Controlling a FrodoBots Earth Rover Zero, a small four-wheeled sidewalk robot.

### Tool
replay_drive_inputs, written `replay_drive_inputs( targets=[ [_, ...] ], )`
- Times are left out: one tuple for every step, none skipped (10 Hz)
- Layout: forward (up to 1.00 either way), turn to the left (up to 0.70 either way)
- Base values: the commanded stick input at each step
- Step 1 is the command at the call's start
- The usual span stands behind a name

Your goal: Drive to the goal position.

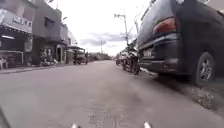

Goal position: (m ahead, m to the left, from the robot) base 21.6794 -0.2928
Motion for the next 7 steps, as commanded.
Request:
replay_drive_inputs(
  targets=[
    [0.70, 0.00],
    [0.70, 0.00],
    [0.70, 0.00],
    [0.70, 0.00],
    [0.70, 0.00],
    [0.70, 0.00],
    [0.70, 0.00]
  ],
)
